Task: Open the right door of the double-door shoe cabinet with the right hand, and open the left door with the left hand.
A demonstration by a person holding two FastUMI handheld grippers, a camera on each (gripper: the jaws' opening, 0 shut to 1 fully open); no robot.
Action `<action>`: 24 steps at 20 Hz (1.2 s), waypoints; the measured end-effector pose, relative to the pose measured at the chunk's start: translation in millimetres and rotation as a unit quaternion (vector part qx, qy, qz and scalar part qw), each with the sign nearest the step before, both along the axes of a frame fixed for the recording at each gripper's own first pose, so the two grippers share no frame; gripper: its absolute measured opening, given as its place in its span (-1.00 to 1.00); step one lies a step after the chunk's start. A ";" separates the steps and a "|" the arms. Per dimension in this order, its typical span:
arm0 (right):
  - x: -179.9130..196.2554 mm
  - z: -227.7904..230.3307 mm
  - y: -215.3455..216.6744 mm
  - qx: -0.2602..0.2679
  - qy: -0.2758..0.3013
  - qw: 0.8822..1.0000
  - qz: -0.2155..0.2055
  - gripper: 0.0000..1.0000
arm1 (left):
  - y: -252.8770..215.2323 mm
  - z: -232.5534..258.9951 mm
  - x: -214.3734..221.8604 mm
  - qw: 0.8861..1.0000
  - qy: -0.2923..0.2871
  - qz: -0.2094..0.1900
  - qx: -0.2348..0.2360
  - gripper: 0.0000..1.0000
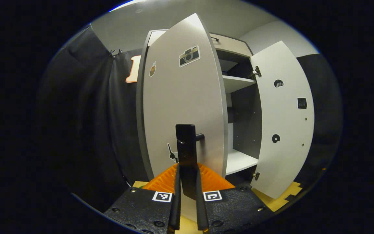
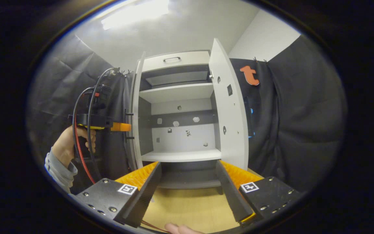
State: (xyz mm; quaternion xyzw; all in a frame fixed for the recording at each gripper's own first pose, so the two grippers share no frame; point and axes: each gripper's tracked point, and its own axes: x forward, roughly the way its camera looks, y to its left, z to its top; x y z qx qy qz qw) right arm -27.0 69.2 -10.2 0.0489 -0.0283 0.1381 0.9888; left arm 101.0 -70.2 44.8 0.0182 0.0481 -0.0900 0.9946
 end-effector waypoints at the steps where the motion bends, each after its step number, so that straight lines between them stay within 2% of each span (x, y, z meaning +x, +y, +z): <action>1: -1.4 0.0 1.7 0.000 -0.001 1.000 0.001 0.99 | 3.3 0.4 -1.0 1.000 0.000 0.003 0.002 -0.61; 9: -0.4 -5.9 8.1 -0.006 0.003 1.000 0.006 0.99 | 11.0 1.3 -3.0 1.000 -0.003 0.012 -0.007 -0.65; 24: 1.6 -14.0 20.9 -0.018 0.008 1.000 0.009 1.00 | 56.6 3.3 -6.0 0.996 -0.011 0.086 0.006 -0.92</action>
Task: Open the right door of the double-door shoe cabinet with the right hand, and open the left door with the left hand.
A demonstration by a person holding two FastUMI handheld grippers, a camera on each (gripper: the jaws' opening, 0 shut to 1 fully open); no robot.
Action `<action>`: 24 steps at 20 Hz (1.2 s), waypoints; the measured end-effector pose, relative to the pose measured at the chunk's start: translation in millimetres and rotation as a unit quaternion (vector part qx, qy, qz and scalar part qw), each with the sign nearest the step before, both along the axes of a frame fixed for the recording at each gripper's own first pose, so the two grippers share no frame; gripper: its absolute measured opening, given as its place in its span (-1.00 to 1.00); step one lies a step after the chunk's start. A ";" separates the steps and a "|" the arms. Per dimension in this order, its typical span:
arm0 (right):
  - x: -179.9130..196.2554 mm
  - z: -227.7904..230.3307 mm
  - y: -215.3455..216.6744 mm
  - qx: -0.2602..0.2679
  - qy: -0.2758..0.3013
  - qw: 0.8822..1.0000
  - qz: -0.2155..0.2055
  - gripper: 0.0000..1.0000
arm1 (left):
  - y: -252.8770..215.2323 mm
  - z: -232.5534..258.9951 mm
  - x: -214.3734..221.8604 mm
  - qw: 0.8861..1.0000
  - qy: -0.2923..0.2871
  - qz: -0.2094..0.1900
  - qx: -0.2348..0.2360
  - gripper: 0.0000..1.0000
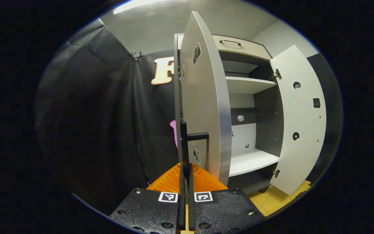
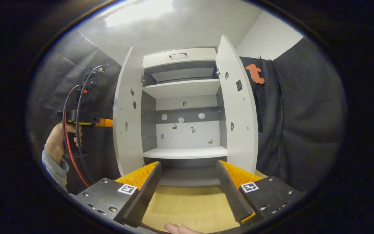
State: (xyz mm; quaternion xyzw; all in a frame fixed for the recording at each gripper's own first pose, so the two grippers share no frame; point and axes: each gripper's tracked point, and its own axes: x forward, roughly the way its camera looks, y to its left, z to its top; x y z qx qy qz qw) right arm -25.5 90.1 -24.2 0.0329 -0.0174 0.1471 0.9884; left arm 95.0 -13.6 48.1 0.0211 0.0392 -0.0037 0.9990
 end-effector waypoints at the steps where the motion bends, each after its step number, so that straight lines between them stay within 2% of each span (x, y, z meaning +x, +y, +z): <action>1: 0.2 -0.7 0.2 -0.003 0.000 1.000 -0.002 1.00 | 3.4 -1.5 -1.4 1.000 0.001 0.004 0.000 -0.92; 5: 3.6 -2.6 0.3 0.002 0.003 1.000 -0.004 0.99 | 15.6 -0.9 -0.5 1.000 -0.002 0.013 0.000 -0.99; 6: 4.2 -2.8 -0.3 0.001 0.003 1.000 -0.005 0.93 | 17.7 -2.3 0.6 1.000 0.002 0.012 -0.001 -0.99; 7: 4.2 -2.8 0.3 0.001 0.003 1.000 -0.005 0.99 | 17.4 -1.2 0.8 1.000 -0.002 0.007 -0.007 -0.99; 11: 5.3 -3.6 1.9 0.000 0.003 1.000 -0.005 0.99 | 17.4 -3.1 2.0 1.000 0.000 -0.005 -0.011 -0.94; 12: 5.4 -3.6 2.2 0.000 0.003 1.000 -0.005 0.99 | 17.2 -2.5 1.6 1.000 -0.002 -0.007 -0.011 -0.99; 13: 5.1 -4.6 3.0 -0.001 0.003 1.000 -0.005 0.93 | 18.0 -2.9 1.2 1.000 -0.002 -0.008 -0.010 -0.99; 16: 5.3 -5.6 3.6 -0.002 0.004 1.000 -0.003 0.99 | 19.3 -2.2 2.6 1.000 -0.005 -0.015 -0.002 -0.94; 19: 5.6 -6.0 4.3 -0.002 0.004 1.000 0.002 0.99 | 18.7 -7.4 -1.7 1.000 0.006 -0.015 -0.016 -0.99; 22: 3.9 -4.1 2.6 -0.003 0.001 1.000 0.000 0.99 | 27.5 0.8 -4.8 0.999 -0.015 0.012 -0.027 -0.66; 24: 2.3 -3.3 2.1 -0.003 -0.001 1.000 -0.001 0.99 | 27.1 3.2 -8.9 0.999 -0.025 0.021 -0.041 -0.12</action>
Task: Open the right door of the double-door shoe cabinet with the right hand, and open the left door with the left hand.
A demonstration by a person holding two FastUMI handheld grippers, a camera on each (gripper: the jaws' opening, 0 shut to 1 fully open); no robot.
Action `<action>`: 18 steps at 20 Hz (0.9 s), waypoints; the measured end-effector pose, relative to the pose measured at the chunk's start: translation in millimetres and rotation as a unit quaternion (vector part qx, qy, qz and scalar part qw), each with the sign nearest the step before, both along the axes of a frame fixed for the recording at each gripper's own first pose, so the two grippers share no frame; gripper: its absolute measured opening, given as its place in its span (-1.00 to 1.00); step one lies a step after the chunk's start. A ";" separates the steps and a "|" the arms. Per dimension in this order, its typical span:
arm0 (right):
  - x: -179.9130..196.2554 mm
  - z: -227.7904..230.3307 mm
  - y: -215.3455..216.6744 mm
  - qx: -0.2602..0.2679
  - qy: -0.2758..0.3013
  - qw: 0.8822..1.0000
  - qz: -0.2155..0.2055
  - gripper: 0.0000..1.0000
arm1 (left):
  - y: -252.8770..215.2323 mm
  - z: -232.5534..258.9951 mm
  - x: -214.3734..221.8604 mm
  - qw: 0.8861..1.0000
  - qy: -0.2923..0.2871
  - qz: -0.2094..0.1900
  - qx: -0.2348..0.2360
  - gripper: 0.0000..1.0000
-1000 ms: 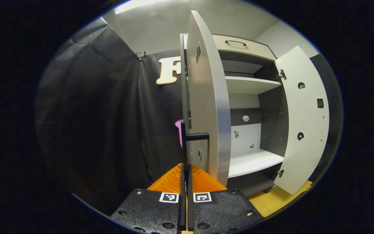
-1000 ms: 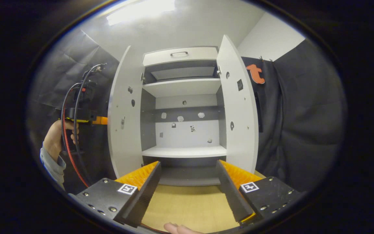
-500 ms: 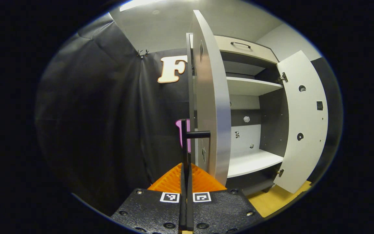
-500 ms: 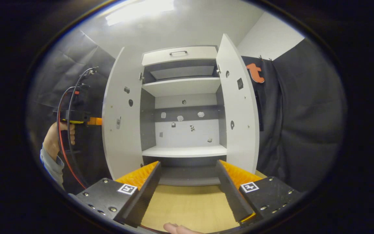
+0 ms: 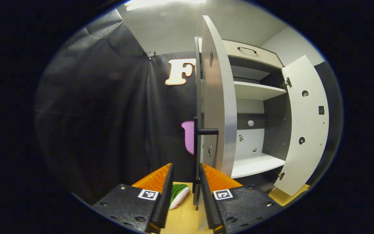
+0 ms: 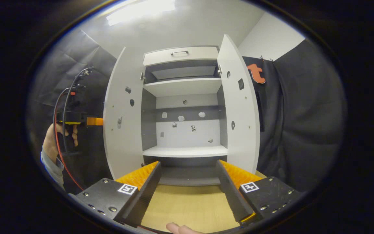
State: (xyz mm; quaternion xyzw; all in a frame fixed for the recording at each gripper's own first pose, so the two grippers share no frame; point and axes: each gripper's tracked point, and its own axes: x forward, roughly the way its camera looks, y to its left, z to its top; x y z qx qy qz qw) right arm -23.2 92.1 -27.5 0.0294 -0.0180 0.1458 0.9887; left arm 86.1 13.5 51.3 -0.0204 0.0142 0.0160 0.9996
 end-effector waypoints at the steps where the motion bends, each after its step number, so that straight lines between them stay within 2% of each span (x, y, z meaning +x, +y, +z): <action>1: -0.4 0.0 -1.0 0.000 -0.001 1.000 -0.001 0.99 | -2.3 0.5 -3.4 1.000 -0.003 0.000 -0.003 0.29; 2: -0.7 0.9 -1.5 0.001 -0.002 1.000 -0.002 0.99 | -3.4 0.0 -8.3 1.000 -0.003 0.002 -0.003 0.48; 4: -1.5 1.6 -2.5 0.003 -0.003 1.000 -0.003 0.99 | -2.0 -1.1 -15.9 1.000 -0.001 0.001 -0.001 0.55; 8: -1.3 2.3 -4.8 0.003 -0.002 1.000 -0.003 0.99 | -7.7 -3.7 -32.0 1.000 -0.002 0.002 -0.011 0.92; 10: -3.0 2.8 -6.9 0.003 -0.004 1.000 -0.003 0.99 | -7.0 -3.9 -36.7 1.000 -0.010 0.015 -0.013 0.89; 14: -1.4 2.3 -12.6 0.008 -0.004 1.000 -0.005 0.99 | -11.4 -20.5 -53.3 1.000 0.007 0.026 -0.007 0.90; 18: 5.7 -3.5 -16.4 0.012 0.003 1.000 -0.009 0.99 | -19.0 -31.3 -63.3 0.999 0.001 0.038 -0.031 0.89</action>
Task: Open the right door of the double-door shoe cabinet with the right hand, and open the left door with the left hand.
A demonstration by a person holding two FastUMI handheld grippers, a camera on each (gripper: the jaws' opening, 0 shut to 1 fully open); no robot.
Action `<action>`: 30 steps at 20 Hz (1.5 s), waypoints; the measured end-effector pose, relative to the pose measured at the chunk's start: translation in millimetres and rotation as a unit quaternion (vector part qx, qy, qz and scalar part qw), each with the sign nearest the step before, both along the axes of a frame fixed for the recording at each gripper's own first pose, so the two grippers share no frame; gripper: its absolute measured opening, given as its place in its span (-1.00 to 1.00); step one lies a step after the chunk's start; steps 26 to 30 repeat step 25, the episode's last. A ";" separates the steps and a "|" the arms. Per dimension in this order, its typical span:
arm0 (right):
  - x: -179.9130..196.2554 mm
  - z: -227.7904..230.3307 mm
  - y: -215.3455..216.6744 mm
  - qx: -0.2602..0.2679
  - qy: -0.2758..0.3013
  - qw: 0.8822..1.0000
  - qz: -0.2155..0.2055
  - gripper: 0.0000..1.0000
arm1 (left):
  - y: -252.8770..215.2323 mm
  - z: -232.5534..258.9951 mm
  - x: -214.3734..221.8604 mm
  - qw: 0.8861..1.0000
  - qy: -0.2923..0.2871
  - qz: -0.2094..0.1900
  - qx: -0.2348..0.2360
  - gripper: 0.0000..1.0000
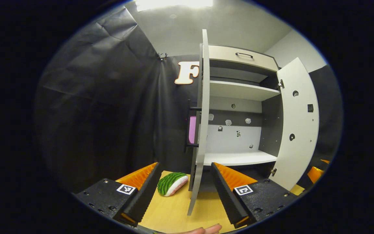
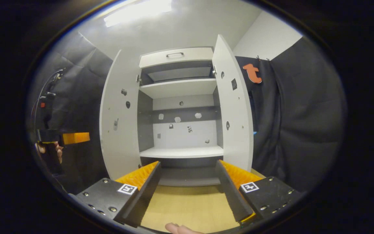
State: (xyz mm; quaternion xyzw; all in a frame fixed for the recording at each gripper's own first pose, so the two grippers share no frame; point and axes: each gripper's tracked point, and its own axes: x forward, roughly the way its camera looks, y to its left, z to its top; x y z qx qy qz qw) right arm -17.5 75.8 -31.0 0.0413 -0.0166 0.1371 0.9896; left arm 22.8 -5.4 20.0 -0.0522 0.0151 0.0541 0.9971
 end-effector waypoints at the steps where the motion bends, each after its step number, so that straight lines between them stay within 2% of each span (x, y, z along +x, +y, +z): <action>1: 0.4 -2.4 -1.5 0.000 0.002 1.000 0.000 0.99 | -2.9 -3.6 -2.1 1.000 0.004 0.004 -0.008 0.80; 2: 1.2 -4.3 -2.0 -0.001 0.004 1.000 0.001 0.99 | -7.3 -5.6 -5.1 1.000 0.006 0.004 -0.008 0.89; 3: 1.5 -5.9 -2.4 -0.003 0.006 1.000 0.001 0.99 | -10.8 -5.1 -7.2 1.000 -0.001 0.001 -0.001 0.89; 4: 2.6 -6.6 -4.0 -0.004 0.008 1.000 -0.001 0.99 | -16.1 -4.2 -7.9 1.000 -0.004 -0.005 0.005 0.80; 5: 3.3 -7.0 -4.8 -0.004 0.008 1.000 -0.002 0.99 | -19.4 -3.4 -9.4 1.000 -0.010 -0.011 0.010 0.89; 6: 3.1 -6.5 -5.8 -0.004 0.008 1.000 -0.001 0.93 | -25.9 -3.1 -10.3 1.000 -0.014 -0.019 0.016 0.80; 7: 2.6 -6.0 -6.1 -0.003 0.007 1.000 0.000 0.93 | -31.8 -4.1 -11.0 0.999 -0.016 -0.025 0.019 0.89; 8: 1.9 -4.8 -7.2 -0.002 0.005 1.000 -0.001 0.99 | -36.9 -4.2 -11.7 0.999 -0.019 -0.029 0.020 0.89; 9: 1.1 -4.8 -7.4 -0.003 0.004 1.000 -0.001 0.99 | -42.2 -7.5 -11.9 0.999 -0.015 -0.032 0.019 0.79; 10: 0.3 -3.7 -7.7 -0.006 0.002 1.000 0.000 0.99 | -47.0 -9.5 -12.2 0.999 -0.013 -0.035 0.022 0.89; 12: -0.6 0.3 -9.6 -0.013 -0.006 1.000 -0.001 0.99 | -56.6 -15.9 -11.6 0.999 -0.008 -0.042 0.031 0.89; 16: -0.1 1.1 -12.0 -0.034 -0.014 0.999 -0.005 0.99 | -81.2 -27.9 -8.2 0.998 0.002 -0.063 0.013 0.89; 18: 0.9 -0.5 -14.8 -0.035 -0.015 0.999 -0.009 0.99 | -81.7 -31.8 -6.9 0.998 0.008 -0.063 0.009 0.90; 19: 1.3 -0.8 -15.0 -0.033 -0.015 0.999 -0.008 0.99 | -81.7 -31.7 -7.2 0.998 0.008 -0.060 0.010 0.80; 20: 2.0 -0.5 -16.0 -0.030 -0.015 0.999 -0.008 0.99 | -80.5 -31.2 -6.6 0.998 0.005 -0.059 0.013 0.90; 21: 2.4 -0.2 -18.0 -0.025 -0.015 1.000 -0.008 0.93 | -80.9 -30.8 -6.2 0.998 0.004 -0.060 0.015 0.89; 23: 3.8 1.7 -22.2 -0.015 -0.013 1.000 -0.010 0.99 | -83.7 -27.5 -7.2 0.998 -0.005 -0.065 0.016 0.89; 24: 3.5 3.5 -25.1 -0.012 -0.014 1.000 -0.012 0.93 | -85.6 -24.7 -7.5 0.997 -0.009 -0.069 0.019 0.89; 25: 2.0 5.9 -28.1 -0.010 -0.016 1.000 -0.015 0.99 | -85.7 -23.0 -7.0 0.997 -0.015 -0.071 0.023 0.90; 30: 2.0 5.9 -28.1 -0.010 -0.016 1.000 -0.015 0.99 | -85.7 -23.0 -7.0 0.997 -0.015 -0.071 0.023 0.90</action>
